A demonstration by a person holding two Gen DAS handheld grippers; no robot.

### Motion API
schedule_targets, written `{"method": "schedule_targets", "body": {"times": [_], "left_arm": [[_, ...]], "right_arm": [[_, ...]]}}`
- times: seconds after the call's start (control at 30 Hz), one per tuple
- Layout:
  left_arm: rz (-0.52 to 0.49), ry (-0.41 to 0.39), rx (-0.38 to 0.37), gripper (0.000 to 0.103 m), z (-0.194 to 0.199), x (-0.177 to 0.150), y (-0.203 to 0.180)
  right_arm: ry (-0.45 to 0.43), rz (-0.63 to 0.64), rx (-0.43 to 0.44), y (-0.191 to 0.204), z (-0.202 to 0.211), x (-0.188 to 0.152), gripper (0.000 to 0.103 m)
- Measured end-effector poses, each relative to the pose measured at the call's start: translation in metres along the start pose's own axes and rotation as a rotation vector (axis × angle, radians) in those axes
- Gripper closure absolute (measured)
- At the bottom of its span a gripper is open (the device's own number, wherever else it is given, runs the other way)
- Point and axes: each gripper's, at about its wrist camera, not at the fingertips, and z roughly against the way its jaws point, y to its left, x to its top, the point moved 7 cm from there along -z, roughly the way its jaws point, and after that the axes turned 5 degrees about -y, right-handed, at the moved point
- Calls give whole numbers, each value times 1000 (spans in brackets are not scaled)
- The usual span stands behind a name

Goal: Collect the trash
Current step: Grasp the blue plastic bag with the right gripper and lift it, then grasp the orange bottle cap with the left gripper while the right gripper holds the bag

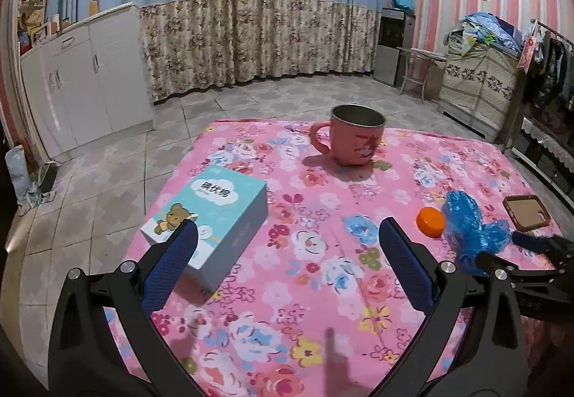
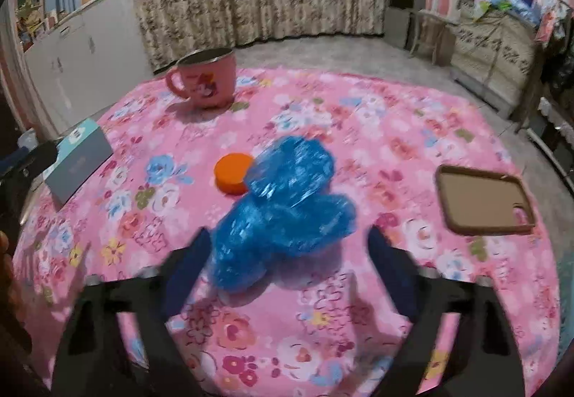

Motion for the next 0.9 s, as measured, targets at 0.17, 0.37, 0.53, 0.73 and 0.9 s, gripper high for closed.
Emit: {"method": "schedule_targets", "body": {"times": [0.17, 0.37, 0.53, 0.73, 0.9], "left_arm": [[3, -11, 2, 5, 0, 3, -10], [24, 27, -48, 5, -4, 9, -34], [35, 94, -102, 5, -20, 7, -70], [-15, 137, -114, 5, -43, 1, -114], [-121, 169, -94, 5, -61, -6, -147]], "right_arm": [[-17, -2, 103, 3, 6, 0, 79], [-109, 2, 76, -35, 37, 12, 82], [-141, 2, 9, -81, 52, 17, 82], [-155, -35, -21, -121, 56, 12, 82], [-156, -100, -6, -141, 50, 9, 82]]}}
